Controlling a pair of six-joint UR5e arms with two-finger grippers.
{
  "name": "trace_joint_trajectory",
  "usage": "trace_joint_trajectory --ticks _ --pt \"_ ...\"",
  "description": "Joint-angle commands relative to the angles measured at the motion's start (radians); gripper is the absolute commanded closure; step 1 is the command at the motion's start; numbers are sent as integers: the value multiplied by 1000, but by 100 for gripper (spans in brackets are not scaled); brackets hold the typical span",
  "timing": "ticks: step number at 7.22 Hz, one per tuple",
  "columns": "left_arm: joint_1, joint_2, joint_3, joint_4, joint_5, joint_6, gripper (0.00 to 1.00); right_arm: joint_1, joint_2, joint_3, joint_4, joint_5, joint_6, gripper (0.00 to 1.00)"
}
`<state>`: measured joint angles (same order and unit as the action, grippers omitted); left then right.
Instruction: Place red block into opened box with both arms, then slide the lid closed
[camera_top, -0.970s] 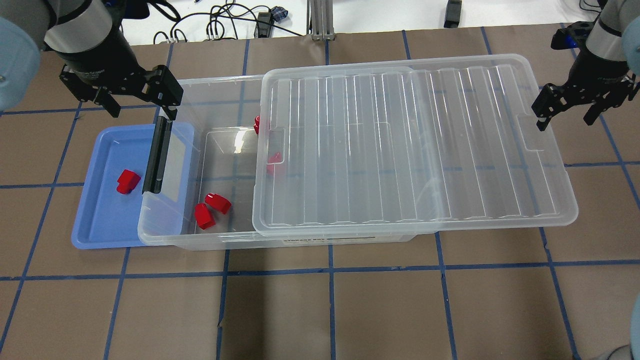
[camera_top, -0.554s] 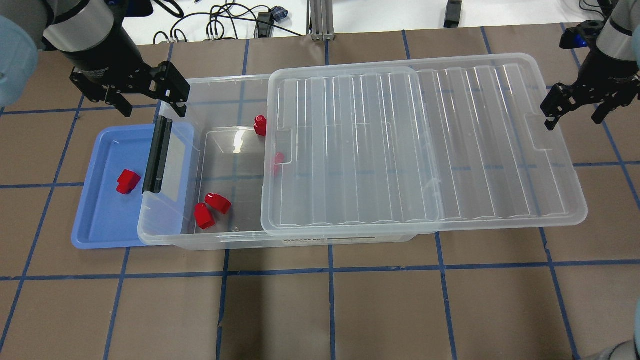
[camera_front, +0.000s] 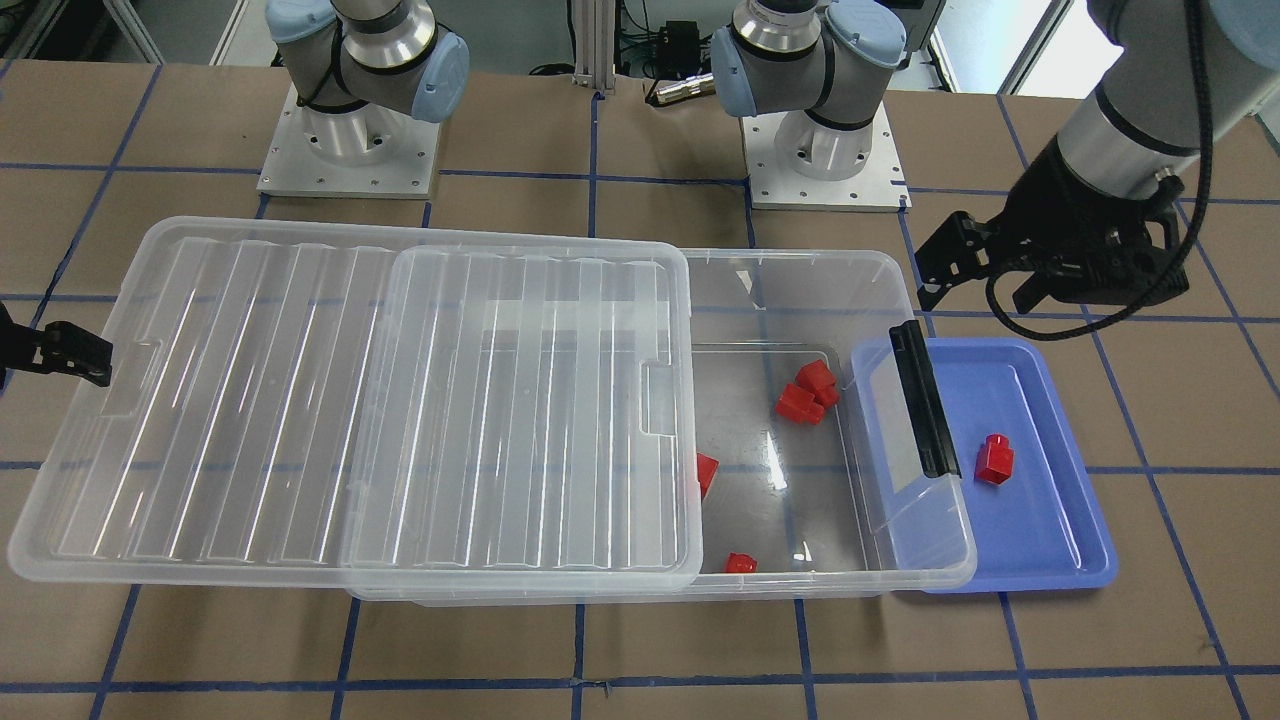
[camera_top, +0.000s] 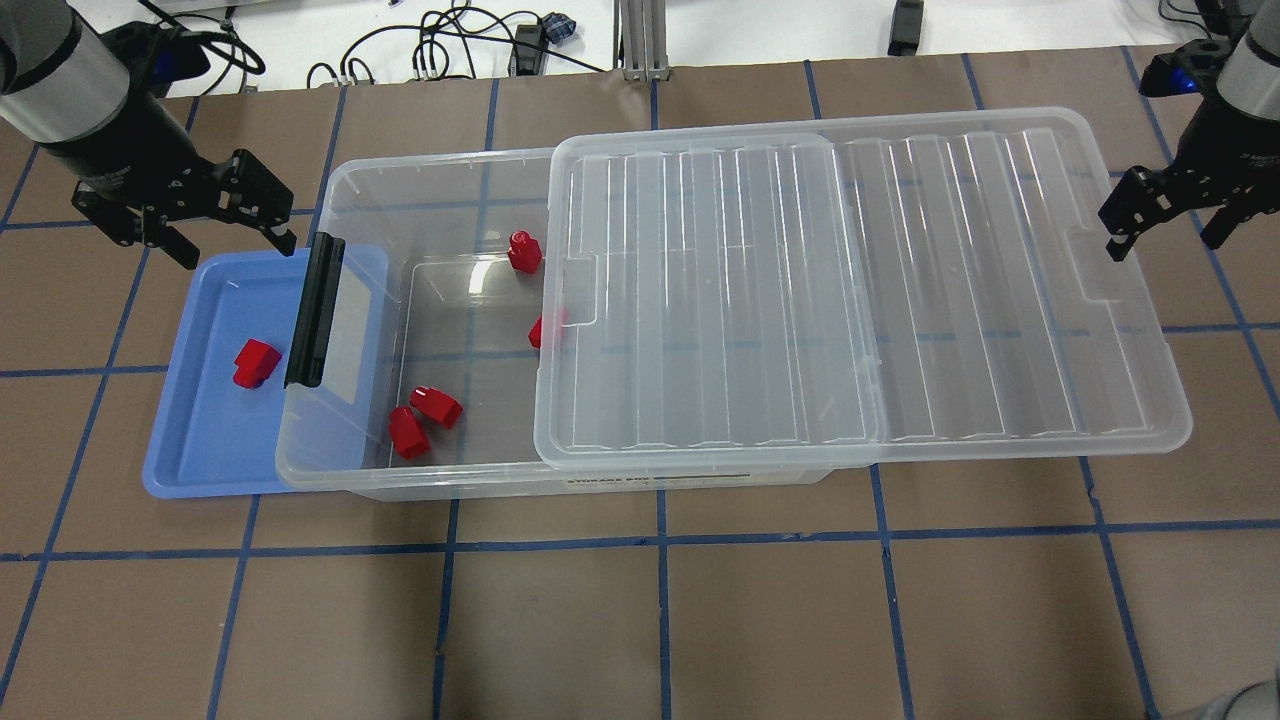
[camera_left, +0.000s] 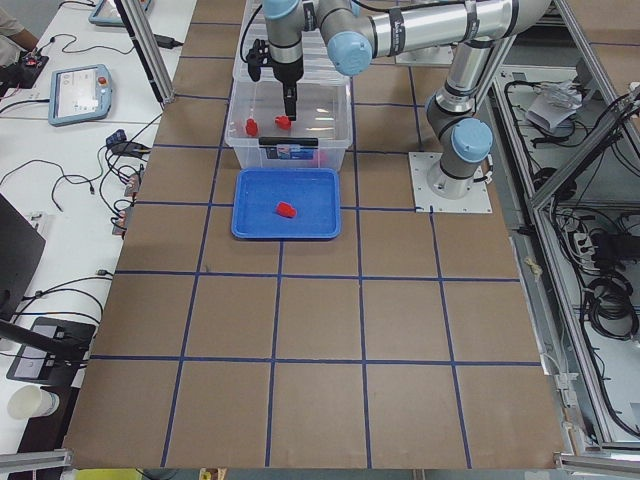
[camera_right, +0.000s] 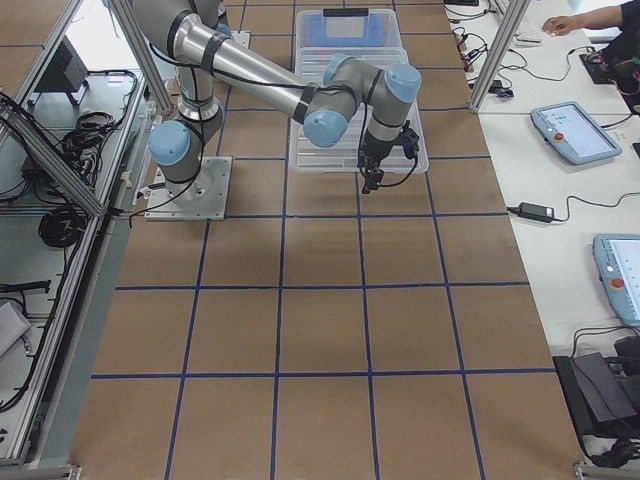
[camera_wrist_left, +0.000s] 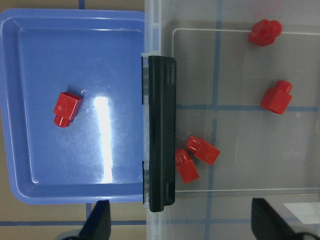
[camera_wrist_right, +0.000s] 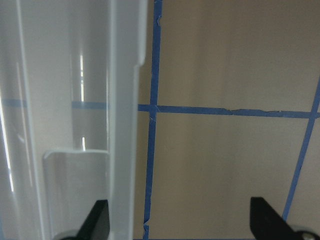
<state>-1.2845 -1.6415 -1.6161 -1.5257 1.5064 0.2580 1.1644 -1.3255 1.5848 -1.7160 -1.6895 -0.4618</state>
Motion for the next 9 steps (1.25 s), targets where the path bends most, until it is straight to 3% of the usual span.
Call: trace_joint_trajectory --ticks 1,5,6,9 --pt "127 -61 -19 42 -2 222 0 3 -11 -12 7 10 9 0" --pt "169 -228 -47 191 11 424 0 11 -88 -20 22 19 18 0" --pt "171 -257 -95 299 75 469 0 11 -133 -22 77 45 23 0" --pt "215 -290 -180 407 84 481 0 17 -248 -19 144 47 25 0"
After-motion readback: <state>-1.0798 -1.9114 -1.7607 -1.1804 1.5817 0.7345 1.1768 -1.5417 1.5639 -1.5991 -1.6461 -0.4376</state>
